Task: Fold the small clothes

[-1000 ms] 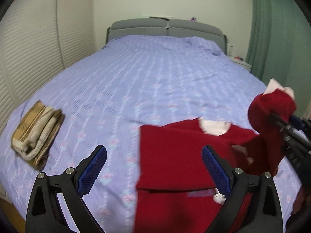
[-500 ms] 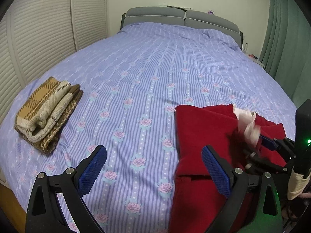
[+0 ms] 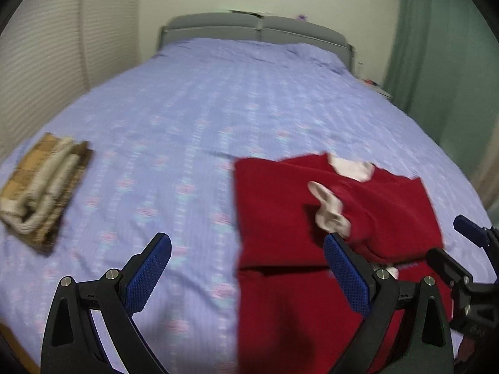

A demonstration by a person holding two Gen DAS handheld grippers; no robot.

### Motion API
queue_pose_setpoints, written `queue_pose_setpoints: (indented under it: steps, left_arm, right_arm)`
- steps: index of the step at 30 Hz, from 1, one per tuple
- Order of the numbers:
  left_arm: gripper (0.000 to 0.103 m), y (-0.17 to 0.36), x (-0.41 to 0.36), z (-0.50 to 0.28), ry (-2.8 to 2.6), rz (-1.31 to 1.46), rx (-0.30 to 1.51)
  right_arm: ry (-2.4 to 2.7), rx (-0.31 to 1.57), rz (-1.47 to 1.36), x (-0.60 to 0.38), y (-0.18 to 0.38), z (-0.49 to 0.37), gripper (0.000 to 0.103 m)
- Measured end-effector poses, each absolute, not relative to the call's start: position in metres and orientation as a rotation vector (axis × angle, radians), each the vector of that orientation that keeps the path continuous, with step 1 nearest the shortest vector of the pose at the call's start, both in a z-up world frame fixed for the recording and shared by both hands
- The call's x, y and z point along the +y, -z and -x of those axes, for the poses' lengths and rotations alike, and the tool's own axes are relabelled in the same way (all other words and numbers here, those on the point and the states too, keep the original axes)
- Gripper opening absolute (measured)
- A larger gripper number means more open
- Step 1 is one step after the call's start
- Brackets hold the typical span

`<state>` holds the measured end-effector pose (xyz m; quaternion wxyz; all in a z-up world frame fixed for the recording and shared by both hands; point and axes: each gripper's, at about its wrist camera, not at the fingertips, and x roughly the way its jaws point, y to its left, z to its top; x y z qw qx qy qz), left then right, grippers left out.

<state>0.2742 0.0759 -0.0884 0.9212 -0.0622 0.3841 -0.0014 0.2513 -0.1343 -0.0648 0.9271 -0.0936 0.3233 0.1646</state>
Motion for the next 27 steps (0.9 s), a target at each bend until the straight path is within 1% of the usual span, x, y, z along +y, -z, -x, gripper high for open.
queue_pose_setpoints:
  steps: [5,9,11,13,17,20,21,22,23,24,25,27]
  left_arm:
    - [0.100,0.103,0.046,-0.293,0.142,0.190,0.822]
    - [0.099,0.120,0.028,-0.318,0.197,0.237,0.881]
    - [0.097,0.131,0.022,-0.331,0.208,0.270,0.926]
    - [0.092,0.138,0.017,-0.339,0.221,0.295,0.944]
    - [0.086,0.142,0.013,-0.349,0.255,0.348,0.957]
    - [0.078,0.148,0.010,-0.355,0.266,0.367,0.981]
    - [0.070,0.149,0.008,-0.357,0.271,0.362,0.983]
    - [0.056,0.149,0.005,-0.358,0.285,0.358,0.986]
    - [0.050,0.147,0.003,-0.359,0.311,0.366,0.993]
    - [0.039,0.145,0.001,-0.359,0.336,0.378,0.996]
    - [0.036,0.141,-0.002,-0.359,0.353,0.381,0.991]
    - [0.033,0.123,-0.011,-0.358,0.375,0.337,0.949]
  right_arm:
    - [-0.158,0.717,0.179,-0.199,0.086,-0.244,0.082]
    - [-0.105,0.771,0.113,-0.240,0.103,-0.247,0.082]
    - [-0.080,0.793,0.084,-0.257,0.111,-0.250,0.082]
    - [-0.070,0.804,0.055,-0.268,0.116,-0.253,0.082]
    - [-0.051,0.826,0.012,-0.284,0.126,-0.261,0.082]
    - [-0.054,0.846,0.003,-0.289,0.134,-0.267,0.082]
    - [-0.059,0.852,0.005,-0.290,0.136,-0.270,0.082]
    - [-0.063,0.855,0.009,-0.289,0.138,-0.271,0.082]
    - [-0.066,0.858,0.012,-0.289,0.140,-0.273,0.082]
    - [-0.070,0.867,0.012,-0.289,0.143,-0.276,0.082]
    - [-0.072,0.879,0.009,-0.289,0.145,-0.279,0.082]
    - [-0.079,0.893,0.005,-0.289,0.150,-0.283,0.082]
